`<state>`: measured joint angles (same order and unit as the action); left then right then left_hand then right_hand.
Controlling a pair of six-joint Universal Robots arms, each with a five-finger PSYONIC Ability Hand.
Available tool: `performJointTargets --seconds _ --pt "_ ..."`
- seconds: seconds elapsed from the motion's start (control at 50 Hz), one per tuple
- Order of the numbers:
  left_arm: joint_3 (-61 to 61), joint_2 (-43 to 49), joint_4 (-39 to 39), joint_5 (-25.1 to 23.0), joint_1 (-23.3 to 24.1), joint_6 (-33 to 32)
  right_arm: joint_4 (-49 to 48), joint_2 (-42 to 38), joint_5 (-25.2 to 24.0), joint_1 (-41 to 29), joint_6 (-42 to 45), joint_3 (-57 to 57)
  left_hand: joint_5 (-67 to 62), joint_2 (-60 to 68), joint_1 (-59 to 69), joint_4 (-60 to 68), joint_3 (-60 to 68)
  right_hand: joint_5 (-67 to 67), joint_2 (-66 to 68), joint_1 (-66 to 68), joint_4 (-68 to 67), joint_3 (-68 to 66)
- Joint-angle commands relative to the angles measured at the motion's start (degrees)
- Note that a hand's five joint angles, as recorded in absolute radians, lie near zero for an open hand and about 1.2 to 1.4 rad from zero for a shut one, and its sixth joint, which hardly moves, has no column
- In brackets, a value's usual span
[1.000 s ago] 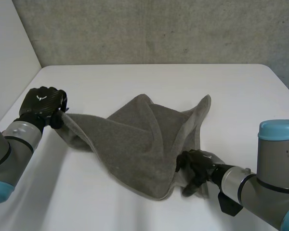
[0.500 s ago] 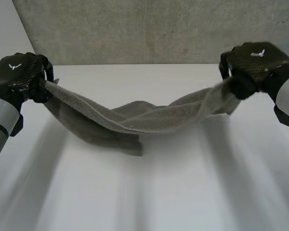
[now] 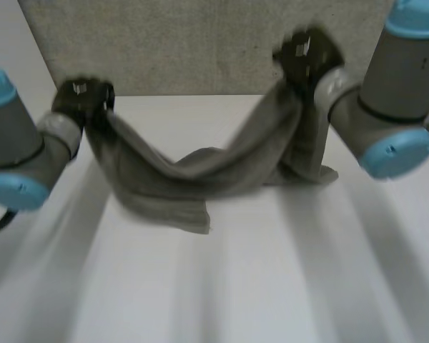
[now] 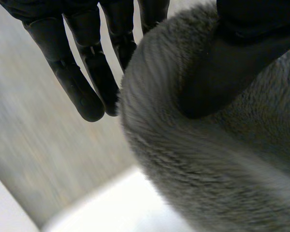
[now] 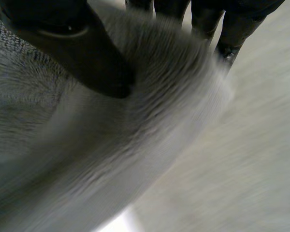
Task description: Fold the towel.
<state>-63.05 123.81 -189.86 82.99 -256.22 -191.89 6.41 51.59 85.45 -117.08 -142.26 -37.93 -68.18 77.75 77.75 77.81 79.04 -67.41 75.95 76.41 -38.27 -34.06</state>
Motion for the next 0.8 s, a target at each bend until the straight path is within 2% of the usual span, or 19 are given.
performJointTargets --seconds 0.02,0.1,0.14,0.16,0.18,0.2,0.24,0.26,0.3,0.32,0.36,0.42,0.44,0.46,0.5,0.52,0.56,0.66,0.8 --pt "20.8 -0.1 -7.3 4.5 1.8 3.9 -21.6 1.4 5.2 1.2 -2.9 15.0 -1.8 2.3 2.3 2.2 1.0 -2.6 4.1 3.6 -41.7 -45.9" --pt "22.8 -4.0 -16.9 8.4 1.7 7.9 -25.3 3.3 3.9 2.5 -7.4 16.0 -1.8 2.3 2.3 2.2 1.0 -2.6 4.1 3.6 -41.7 -45.9" --pt "22.7 -4.5 -19.0 8.9 1.7 8.6 -23.6 3.4 -0.2 4.3 -11.1 15.6 -1.8 2.3 2.3 2.2 1.0 -2.6 4.1 3.6 -41.7 -45.9" --pt "22.2 -4.6 -19.8 9.0 1.6 8.8 -23.5 3.4 -0.2 4.3 -11.1 15.6 -1.8 2.3 2.3 2.2 1.0 -2.6 4.1 3.6 -41.7 -45.9" --pt "22.2 -4.6 -19.9 9.0 1.6 8.8 -20.8 3.3 -3.2 4.4 -12.1 15.1 -1.8 2.3 2.3 2.2 1.0 -2.6 4.1 3.6 -41.7 -45.9" --pt "20.9 -4.7 -19.5 9.0 1.5 9.1 -20.8 3.3 -3.2 4.4 -12.1 15.1 -1.8 2.3 2.3 2.2 1.0 -2.6 4.1 3.6 -41.7 -45.9" --pt "18.2 -5.2 -19.1 8.9 1.2 9.1 -13.7 2.6 -10.4 4.7 -12.2 13.8 -1.8 2.3 2.3 2.2 1.0 -2.6 4.1 3.6 -41.7 -45.9" --pt "14.7 -5.5 -18.7 8.7 0.7 9.1 -13.6 2.6 -10.5 4.7 -12.2 13.8 -1.8 2.3 2.3 2.2 1.0 -2.6 4.1 3.6 -41.7 -45.9" --pt "10.2 -5.9 -18.6 8.0 0.5 9.1 -6.4 1.0 -16.0 5.1 -12.0 11.5 -1.8 2.3 2.3 2.2 1.0 -2.6 4.1 3.6 -41.7 -45.9" --pt "5.1 -6.2 -18.6 7.2 0.3 9.0 -6.4 1.0 -16.0 5.1 -12.0 11.5 -1.8 2.3 2.3 2.2 1.0 -2.6 4.1 3.6 -41.7 -45.9" --pt "-0.2 -6.7 -18.9 6.0 -0.3 8.9 -0.5 -0.4 -19.2 5.6 -10.6 8.1 -1.8 2.3 2.3 2.2 1.0 -2.6 4.1 3.6 -41.7 -45.9" --pt "-11.2 -8.3 -19.7 2.5 -2.4 8.6 1.7 -0.6 -20.1 5.9 -9.2 5.0 -1.8 2.3 2.3 2.2 1.0 -2.6 4.1 3.6 -41.7 -45.9" --pt "-16.3 -8.8 -20.3 0.3 -3.6 8.5 3.4 -0.6 -20.8 6.2 -7.9 1.2 -1.8 2.3 2.3 2.2 1.0 -2.6 4.1 3.6 -41.7 -45.9" --pt "-16.3 -8.8 -20.3 0.2 -3.6 8.5 4.3 -0.5 -21.4 6.6 -6.2 -3.2 -1.8 2.3 2.3 2.2 1.0 -2.6 4.1 3.6 -41.7 -45.9" --pt "-25.0 -8.9 -23.8 -3.5 -5.0 8.2 4.6 -0.6 -22.1 6.8 -4.4 -7.6 -1.8 2.3 2.3 2.2 1.0 -2.6 4.1 3.6 -41.7 -45.9" --pt "-25.0 -8.9 -23.8 -3.5 -5.0 8.2 4.6 -0.6 -22.1 6.8 -4.4 -7.6 -1.8 2.3 2.3 2.2 1.0 -2.6 4.1 3.6 -41.7 -45.9" --pt "-32.1 -8.4 -28.8 -5.8 -6.7 7.2 4.0 -0.7 -24.3 7.0 0.3 -17.7 -1.8 2.3 2.3 2.2 1.0 -2.6 4.1 3.6 -41.7 -45.9" --pt "-38.4 -7.8 -33.1 -7.1 -8.9 3.3 3.0 -0.2 -25.2 7.1 5.8 -26.4 -1.8 2.3 2.3 2.2 1.0 -2.6 4.1 3.6 -41.7 -45.9" --pt "-42.7 -9.1 -32.1 -9.5 -11.7 -1.6 3.0 4.4 -24.4 7.2 6.9 -32.8 -1.8 2.3 2.3 2.2 1.0 -2.6 4.1 3.6 -41.7 -45.9"
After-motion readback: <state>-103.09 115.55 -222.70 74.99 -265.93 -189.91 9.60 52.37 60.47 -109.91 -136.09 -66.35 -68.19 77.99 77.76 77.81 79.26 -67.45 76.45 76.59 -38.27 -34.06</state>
